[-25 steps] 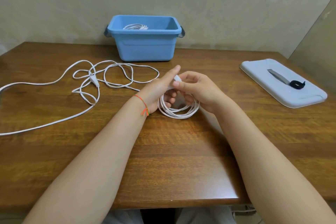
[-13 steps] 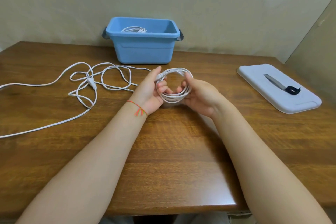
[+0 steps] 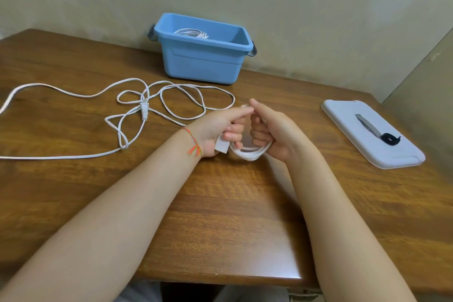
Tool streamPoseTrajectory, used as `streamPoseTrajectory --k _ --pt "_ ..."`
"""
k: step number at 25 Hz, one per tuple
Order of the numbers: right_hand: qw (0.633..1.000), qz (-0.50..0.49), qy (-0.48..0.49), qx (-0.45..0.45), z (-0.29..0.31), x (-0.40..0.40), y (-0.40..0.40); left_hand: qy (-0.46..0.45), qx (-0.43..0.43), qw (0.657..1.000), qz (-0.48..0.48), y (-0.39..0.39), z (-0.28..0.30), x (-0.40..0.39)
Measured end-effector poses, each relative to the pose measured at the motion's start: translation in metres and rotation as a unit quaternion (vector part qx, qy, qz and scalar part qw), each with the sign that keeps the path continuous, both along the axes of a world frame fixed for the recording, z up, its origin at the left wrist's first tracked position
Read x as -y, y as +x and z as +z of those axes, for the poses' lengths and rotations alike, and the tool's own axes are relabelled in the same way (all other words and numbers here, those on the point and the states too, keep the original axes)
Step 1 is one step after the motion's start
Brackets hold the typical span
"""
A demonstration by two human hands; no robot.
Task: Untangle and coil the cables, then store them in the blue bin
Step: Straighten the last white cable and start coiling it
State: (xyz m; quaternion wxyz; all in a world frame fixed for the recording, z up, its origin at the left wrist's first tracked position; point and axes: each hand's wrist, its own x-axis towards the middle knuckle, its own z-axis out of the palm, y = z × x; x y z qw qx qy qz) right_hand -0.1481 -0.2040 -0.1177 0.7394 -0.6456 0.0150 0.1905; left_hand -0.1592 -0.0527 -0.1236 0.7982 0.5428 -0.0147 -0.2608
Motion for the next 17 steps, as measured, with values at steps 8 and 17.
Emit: streamPoseTrajectory --k 8,17 --pt "0.979 -0.120 0.164 -0.007 -0.011 -0.024 0.000 -0.145 -0.035 0.961 0.235 0.012 -0.005 0.007" --pt "0.979 0.092 -0.183 -0.009 0.013 0.019 0.005 0.252 0.093 0.963 -0.030 0.004 0.002 -0.005"
